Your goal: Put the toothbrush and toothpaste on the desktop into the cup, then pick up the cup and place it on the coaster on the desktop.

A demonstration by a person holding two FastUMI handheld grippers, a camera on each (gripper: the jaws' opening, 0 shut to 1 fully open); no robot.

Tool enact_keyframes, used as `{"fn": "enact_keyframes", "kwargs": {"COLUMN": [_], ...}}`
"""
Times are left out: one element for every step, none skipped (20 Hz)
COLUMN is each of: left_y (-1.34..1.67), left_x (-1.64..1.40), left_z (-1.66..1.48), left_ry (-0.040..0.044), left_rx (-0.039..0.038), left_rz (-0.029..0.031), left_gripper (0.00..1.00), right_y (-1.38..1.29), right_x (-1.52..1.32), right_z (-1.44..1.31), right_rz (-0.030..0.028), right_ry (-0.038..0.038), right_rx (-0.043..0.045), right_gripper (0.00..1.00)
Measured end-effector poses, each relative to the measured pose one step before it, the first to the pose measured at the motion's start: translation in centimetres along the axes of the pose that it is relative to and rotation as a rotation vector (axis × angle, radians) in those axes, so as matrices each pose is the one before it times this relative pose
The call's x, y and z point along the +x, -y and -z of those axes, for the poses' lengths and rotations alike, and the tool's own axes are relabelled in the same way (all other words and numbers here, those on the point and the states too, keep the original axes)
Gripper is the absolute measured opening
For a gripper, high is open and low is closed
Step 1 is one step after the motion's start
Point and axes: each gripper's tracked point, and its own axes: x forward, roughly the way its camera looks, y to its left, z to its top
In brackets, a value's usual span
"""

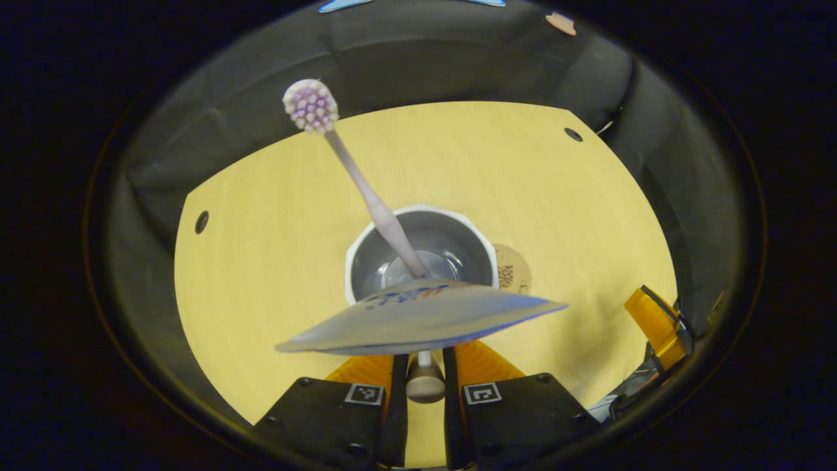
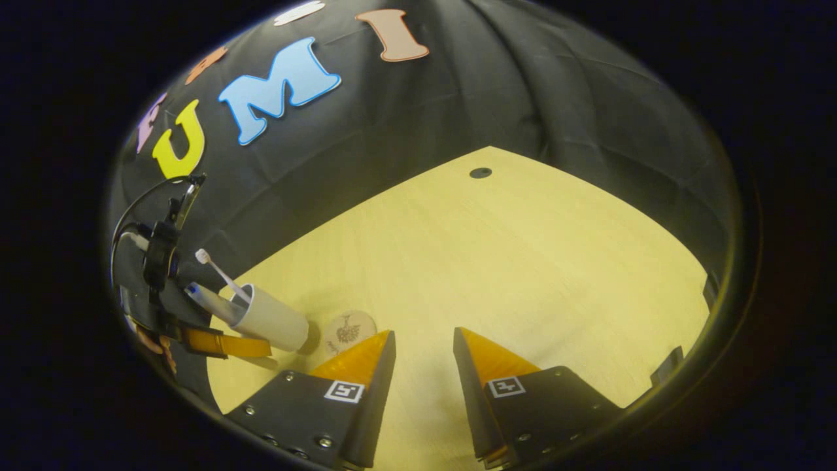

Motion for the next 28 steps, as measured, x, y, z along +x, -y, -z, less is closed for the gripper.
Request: {"fn": "enact_keyframes", "kwargs": {"left_y": [0.444,0.498,0.552,0.481,0.441,0.398,0.243,0.395,0.292,0.228,0.234,0.15,0.255,0.036,0.059,-0.046,0.109,-0.087,0.168,0.118,0.335,0.11,0.267,0.02,-0.107,-0.038,0.11,-0.012], "left_x": [0.243,0.355,0.355,0.321,0.441,0.38,0.286,0.368,0.403,0.375,0.478,0.322,0.196,0.239,0.101,0.094,0.128,0.04,0.102,0.049,0.158,0.139,0.274,-0.005,0.182,-0.041,0.248,-0.015], "left_z": [-0.295,-0.212,-0.153,-0.162,-0.112,-0.146,-0.053,-0.104,0.016,0.024,0.196,0.156,0.086,0.023,0.065,0.086,0.213,0.167,0.189,0.229,0.224,0.261,0.208,-0.167,0.024,0.053,0.025,0.027], "left_ry": [-0.00118,-0.00183,-0.00202,-0.00351,-0.00377,-0.00258,-0.00424,-0.00453,-0.00317,-0.00454,-0.00444,-0.0049,-0.00278,-0.00113,-0.00165,-0.00356,-0.00445,-0.00377,-0.00171,-0.00272,-0.00365,-0.00193,-0.00072,0.01125,0.00225,0.0036,0.00295,0.0047], "left_rx": [0.00439,0.00554,0.00453,0.00628,0.00581,0.00371,0.00303,0.00174,0.00146,0.00112,0.0008,0.00129,0.00045,-0.00062,-0.00022,-0.00056,-0.00216,-0.0041,-0.00662,-0.00669,-0.00493,-0.00392,-0.00447,0.00177,0.00546,0.00523,0.00114,-0.0028], "left_rz": [0.00754,0.00807,0.00519,0.006,0.00646,0.0062,0.00583,0.00614,0.00351,0.00268,0.00157,0.00012,-0.00141,-0.00115,-0.00193,-0.00204,-0.00294,-0.0034,-0.00228,0.00035,0.00021,-0.00232,-0.00646,-0.00584,-0.00808,-0.01042,-0.00897,-0.00443], "left_gripper": [0.3,0.3,0.3,0.3,0.3,0.3,0.3,0.3,0.3,0.3,0.3,0.3,0.3,0.3,0.3,0.3,0.3,0.3,0.3,0.3,0.3,0.3,0.3,0.3,0.3,0.3,0.3,0.3], "right_y": [0.374,0.511,0.435,0.535,0.511,0.463,0.527,0.101,0.092,0.461,0.529,0.647,0.437,0.152,0.318,0.196,0.22,0.127,-0.066,-0.084,-0.121,-0.068,-0.226,-0.111,-0.194,-0.095,-0.118,-0.065], "right_x": [-0.133,-0.141,-0.202,-0.223,-0.085,-0.144,-0.096,-0.229,-0.147,-0.147,-0.154,0.36,0.062,-0.062,-0.06,-0.05,0.035,0.154,0.166,0.047,0.055,-0.05,0.055,0.016,0.066,0.113,0.068,0.145], "right_z": [-0.078,-0.067,0.014,-0.032,-0.014,-0.093,-0.05,-0.027,-0.081,-0.008,-0.037,0.098,0.004,0.047,-0.014,0.09,0.043,-0.042,0.04,0.07,0.002,0.114,-0.014,-0.087,0.044,0.099,0.028,-0.039], "right_rz": [0.00682,0.00579,0.00678,0.00682,0.00767,0.00731,0.00755,0.00681,0.00589,0.00538,0.00544,0.00545,0.00423,0.00446,0.00298,0.00259,0.00182,0.00171,-0.00056,-0.00222,-0.00269,-0.00254,-0.00497,-0.00341,-0.00386,-0.00351,-0.00226,-0.00232], "right_ry": [0.00416,0.00256,0.00176,0.00229,0.00265,0.00254,0.00069,0.00094,0.00047,-0.00102,0.00017,0.0007,0.0001,-0.00042,-0.00058,-0.00245,-0.00298,-0.00102,-0.00311,-0.00176,0.00007,-0.00095,-0.0019,-0.00117,-0.0011,-0.00229,-0.00241,-0.00108], "right_rx": [0.00727,0.00746,0.00702,0.00669,0.00676,0.00785,0.00878,0.00985,0.01098,0.01029,0.00716,0.00529,0.00443,0.00499,0.00553,0.00614,0.00507,0.00286,0.00317,0.00253,-0.00152,-0.00403,-0.00428,-0.00348,-0.00287,-0.0032,-0.00359,-0.00136], "right_gripper": [0.54,0.54,0.54,0.54,0.54,0.54,0.54,0.54,0.54,0.54,0.54,0.54,0.54,0.54,0.54,0.54,0.54,0.54,0.54,0.54,0.54,0.54,0.54,0.54,0.54,0.54,0.54,0.54]}}
